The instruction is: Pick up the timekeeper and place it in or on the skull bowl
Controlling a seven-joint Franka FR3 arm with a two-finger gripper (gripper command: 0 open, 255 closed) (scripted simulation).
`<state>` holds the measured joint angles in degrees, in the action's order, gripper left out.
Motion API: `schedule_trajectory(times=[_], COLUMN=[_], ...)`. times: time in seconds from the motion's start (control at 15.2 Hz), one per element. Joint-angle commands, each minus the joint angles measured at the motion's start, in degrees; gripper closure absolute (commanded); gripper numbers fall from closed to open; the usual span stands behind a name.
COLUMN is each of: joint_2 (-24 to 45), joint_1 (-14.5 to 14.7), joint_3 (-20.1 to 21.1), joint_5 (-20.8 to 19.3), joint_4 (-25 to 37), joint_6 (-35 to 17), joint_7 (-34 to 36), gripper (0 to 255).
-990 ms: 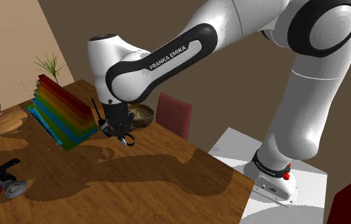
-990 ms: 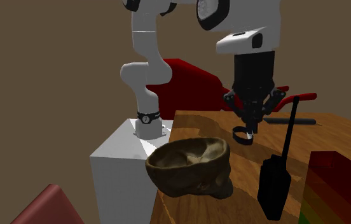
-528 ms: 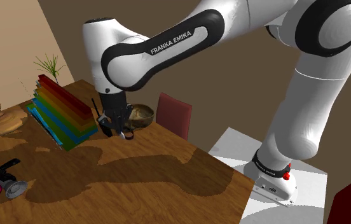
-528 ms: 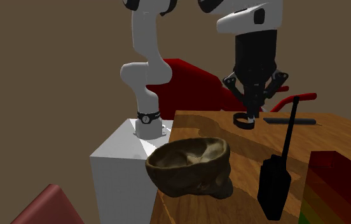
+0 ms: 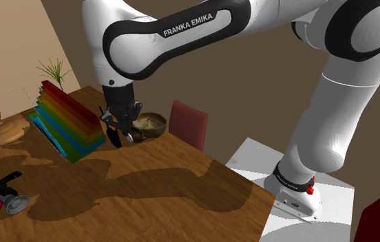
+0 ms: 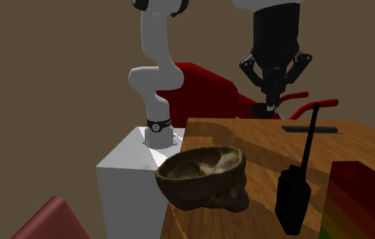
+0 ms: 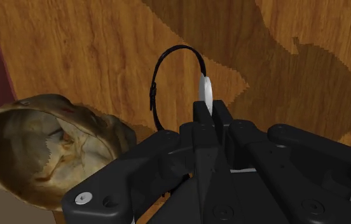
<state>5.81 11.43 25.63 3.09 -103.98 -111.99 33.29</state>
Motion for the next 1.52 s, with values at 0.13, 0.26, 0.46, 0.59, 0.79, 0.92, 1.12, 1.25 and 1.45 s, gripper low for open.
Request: schedule_trajectory(times=[0.13,0.26,0.46,0.59,0.79,0.92,1.12,1.25,1.45], joint_2=[-0.4,-0.53,0.15,1.1,2.97,4.53,7.08,6.91,6.82], joint_1=[-0.02,-0.03,-1.31,-2.55,-4.34,-5.46,-6.89,-6.97,-7.05], joint_3=[0.02,0.02,-1.06,-2.11,-3.57,-4.5,-5.68,-5.71,-5.75], joint_5=[0.12,0.15,0.04,-0.16,-0.61,-0.98,-1.58,-1.51,-1.45], joint_4=[2.59,3.98,6.16,8.09,11.57,14.33,18.73,16.97,14.54], joint_6=[2.98,4.49,6.23,7.46,9.45,10.91,13.11,11.52,9.18], joint_7=[0.13,0.21,-2.06,-4.28,-7.43,-9.43,-12.04,-12.19,-12.38], gripper=[255,255,255,255,255,255,255,255,255])
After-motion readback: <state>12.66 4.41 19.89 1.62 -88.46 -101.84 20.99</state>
